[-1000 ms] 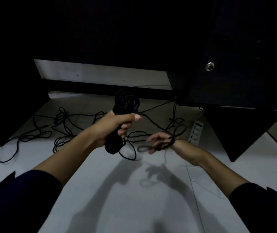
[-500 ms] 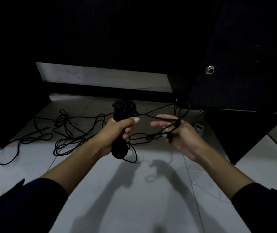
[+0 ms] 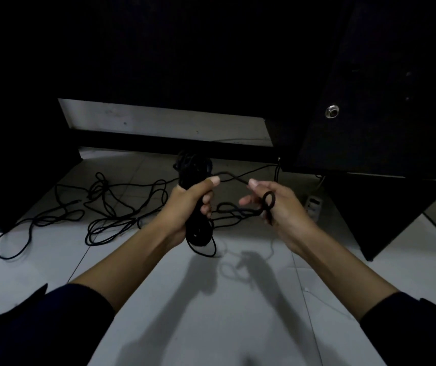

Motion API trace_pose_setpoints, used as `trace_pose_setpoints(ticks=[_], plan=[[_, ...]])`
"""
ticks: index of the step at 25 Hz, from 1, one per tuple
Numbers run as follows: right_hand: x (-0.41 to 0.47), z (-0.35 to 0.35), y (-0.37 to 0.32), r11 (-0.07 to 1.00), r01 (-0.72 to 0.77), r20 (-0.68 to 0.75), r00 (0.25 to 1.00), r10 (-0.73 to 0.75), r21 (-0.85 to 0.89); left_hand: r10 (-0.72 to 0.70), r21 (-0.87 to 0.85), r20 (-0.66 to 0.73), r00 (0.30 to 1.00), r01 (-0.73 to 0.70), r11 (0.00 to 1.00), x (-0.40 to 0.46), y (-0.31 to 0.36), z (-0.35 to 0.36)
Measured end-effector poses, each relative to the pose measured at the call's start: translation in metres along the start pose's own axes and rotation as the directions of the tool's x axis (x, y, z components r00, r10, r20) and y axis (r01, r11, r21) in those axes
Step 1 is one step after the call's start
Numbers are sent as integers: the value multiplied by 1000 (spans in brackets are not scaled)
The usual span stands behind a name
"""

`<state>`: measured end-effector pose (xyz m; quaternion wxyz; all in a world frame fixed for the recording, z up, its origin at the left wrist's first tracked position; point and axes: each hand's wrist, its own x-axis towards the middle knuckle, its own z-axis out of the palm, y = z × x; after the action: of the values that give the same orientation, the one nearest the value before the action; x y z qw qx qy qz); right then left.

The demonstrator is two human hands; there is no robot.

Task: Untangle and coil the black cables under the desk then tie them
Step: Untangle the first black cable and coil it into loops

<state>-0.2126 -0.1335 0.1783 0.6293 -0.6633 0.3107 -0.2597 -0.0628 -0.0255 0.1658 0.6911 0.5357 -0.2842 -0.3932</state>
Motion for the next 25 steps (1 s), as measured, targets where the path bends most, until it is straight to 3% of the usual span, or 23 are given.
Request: trace_pose_setpoints(ticks=[4,9,14,18,20,22,25], plan=[[-11,-8,6,994,55,144,989,-41,-98,37,-116,-110,993,-50,992,7,12,-4],[-11,-3,6,972,230,38,973,-229,-45,-21,7,-63,998,21,1000,-1,1,3],[-12,19,4,887,332,-39,931,-363,-321,13,25,23,1000,-14,1000,-6,-4,22],[-12,26,-1,661,327,-68,864,-498,-675,65,77,20,998,-66,995,-5,-5,35],[-11,25,-2,603,322,-34,863,-503,-730,45,38,30,999,-47,998,-5,-7,38],[-10,23,-3,627,346,51,897,-438,-698,4,-36,33,999,-3,999,-6,-9,39],[-13,16,-2,759,350,86,927,-365,-549,24,-140,-5,1000,-25,990,-2,-3,37]])
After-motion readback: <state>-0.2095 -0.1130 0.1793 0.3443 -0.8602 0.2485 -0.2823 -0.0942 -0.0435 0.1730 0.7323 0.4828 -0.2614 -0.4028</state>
